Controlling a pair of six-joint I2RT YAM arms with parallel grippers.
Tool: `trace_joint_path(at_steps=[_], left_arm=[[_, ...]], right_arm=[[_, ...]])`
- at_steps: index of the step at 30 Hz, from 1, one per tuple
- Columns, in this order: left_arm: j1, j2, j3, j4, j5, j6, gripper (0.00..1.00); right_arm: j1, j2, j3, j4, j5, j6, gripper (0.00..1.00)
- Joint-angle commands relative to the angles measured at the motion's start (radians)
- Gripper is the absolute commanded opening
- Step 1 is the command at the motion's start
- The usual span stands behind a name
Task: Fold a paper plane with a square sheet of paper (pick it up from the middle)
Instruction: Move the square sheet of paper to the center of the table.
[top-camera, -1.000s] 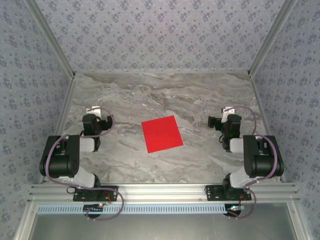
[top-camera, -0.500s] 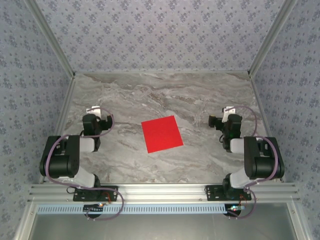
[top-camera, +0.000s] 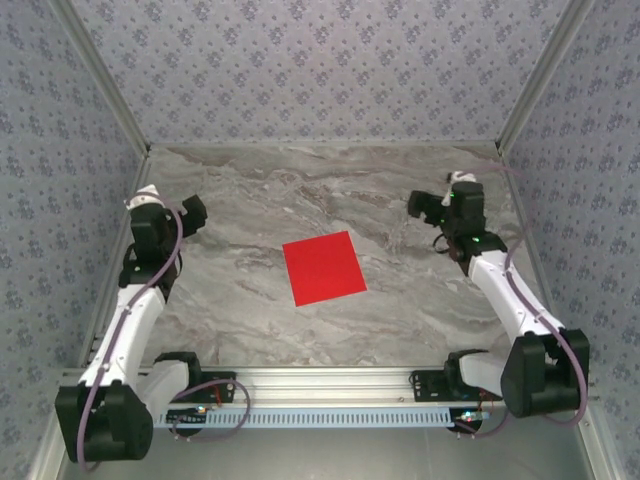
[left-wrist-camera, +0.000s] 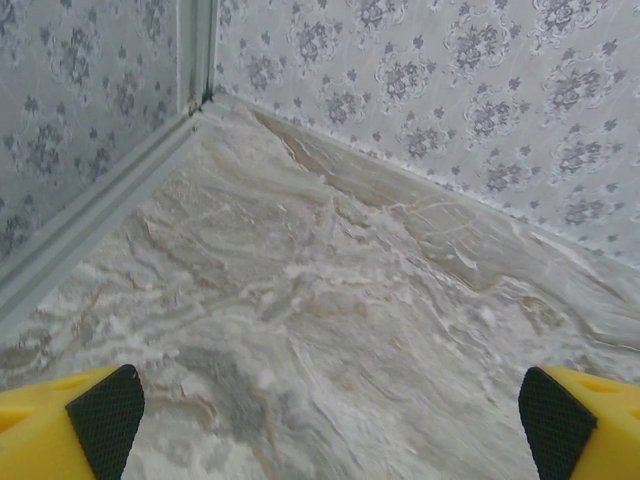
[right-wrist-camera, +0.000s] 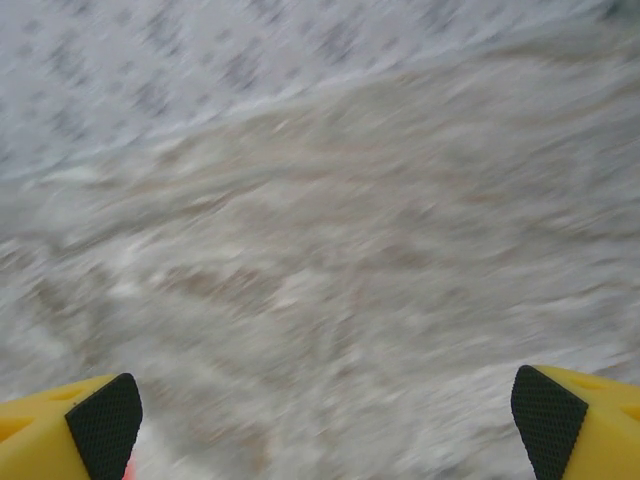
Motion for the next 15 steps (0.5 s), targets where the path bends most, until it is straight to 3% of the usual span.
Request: trace_joint_path(at_steps=[1,8,15], left_arm=[[-0.005,-0.002,0.057,-0.326,0.080,-0.083,0.99],[-0.006,0.039,0.069,-0.368,0.182,-0.063,0.99],[-0.008,0.072,0.074,-0.354,0.238,-0.046,0.99]], right_arm=[[0.152,0.084,0.055,-0.239,-0.114,0.163,1.00],[0.472,0.312,0.204,-0.242,-0.068,0.233,1.00],[0.618,0.607,0.453,-0.346,-0.030,0.249,0.96]])
